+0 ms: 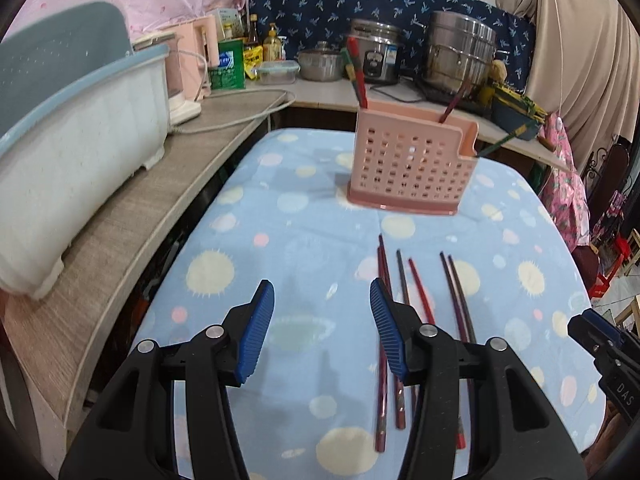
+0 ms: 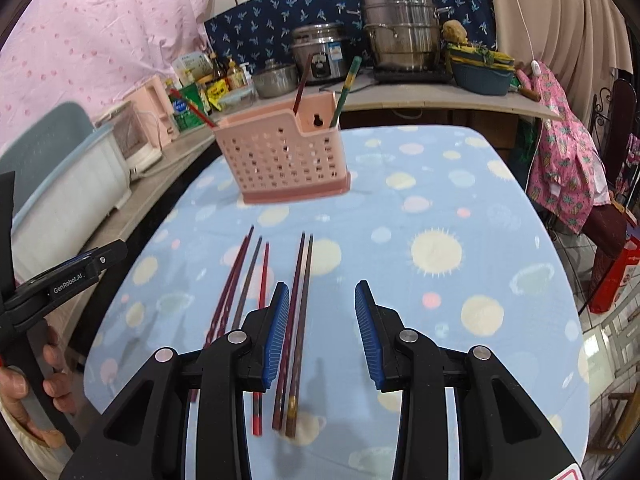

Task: Organize utensils
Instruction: 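Withdraw both open tools back over the remaining chopsticks, then lower both open tools toward the remaining red and brown chopsticks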

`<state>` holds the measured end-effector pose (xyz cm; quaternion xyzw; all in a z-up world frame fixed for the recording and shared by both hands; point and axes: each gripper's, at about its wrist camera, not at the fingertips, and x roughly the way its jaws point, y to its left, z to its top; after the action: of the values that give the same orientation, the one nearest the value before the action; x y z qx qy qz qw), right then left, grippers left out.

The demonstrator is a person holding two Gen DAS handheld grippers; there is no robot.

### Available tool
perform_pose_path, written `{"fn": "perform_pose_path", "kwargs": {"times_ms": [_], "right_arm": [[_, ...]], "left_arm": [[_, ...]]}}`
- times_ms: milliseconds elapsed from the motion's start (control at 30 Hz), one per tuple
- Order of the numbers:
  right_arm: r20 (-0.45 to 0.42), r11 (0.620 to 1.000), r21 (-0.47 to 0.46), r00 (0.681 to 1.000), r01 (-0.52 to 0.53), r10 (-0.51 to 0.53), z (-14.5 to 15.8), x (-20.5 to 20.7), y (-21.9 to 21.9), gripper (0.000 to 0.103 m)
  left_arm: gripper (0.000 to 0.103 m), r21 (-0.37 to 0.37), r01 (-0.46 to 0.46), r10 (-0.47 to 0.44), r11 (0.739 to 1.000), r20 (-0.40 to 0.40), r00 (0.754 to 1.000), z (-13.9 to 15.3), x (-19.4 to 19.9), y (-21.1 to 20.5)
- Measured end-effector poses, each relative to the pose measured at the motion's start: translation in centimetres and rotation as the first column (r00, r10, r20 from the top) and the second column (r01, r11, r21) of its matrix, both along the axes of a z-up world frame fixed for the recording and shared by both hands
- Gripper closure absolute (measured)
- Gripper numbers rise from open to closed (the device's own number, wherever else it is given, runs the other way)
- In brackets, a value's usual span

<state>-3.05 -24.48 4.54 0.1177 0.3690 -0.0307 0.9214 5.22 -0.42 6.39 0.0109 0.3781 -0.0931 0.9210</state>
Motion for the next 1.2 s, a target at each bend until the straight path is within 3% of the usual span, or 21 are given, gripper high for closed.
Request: {"fn": "perform_pose_path", "kwargs": {"times_ms": [633, 1200], "right_arm": [[-0.140, 0.998, -0.032, 0.989, -0.062, 0.056, -6.9, -1.8, 3.9, 0.069], [-0.172, 0.992, -0.090, 0.983, -0.088, 0.072, -8.7, -2.0, 5.1, 0.078]], "left_arm": [[0.055, 0.039, 0.012, -0.007, 0.999, -0.116, 0.993, -5.5, -2.9, 0.9], [0.055, 0.049, 0.032, -0.024, 0.998, -0.160, 0.987, -7.1, -3.5, 0.4]]}}
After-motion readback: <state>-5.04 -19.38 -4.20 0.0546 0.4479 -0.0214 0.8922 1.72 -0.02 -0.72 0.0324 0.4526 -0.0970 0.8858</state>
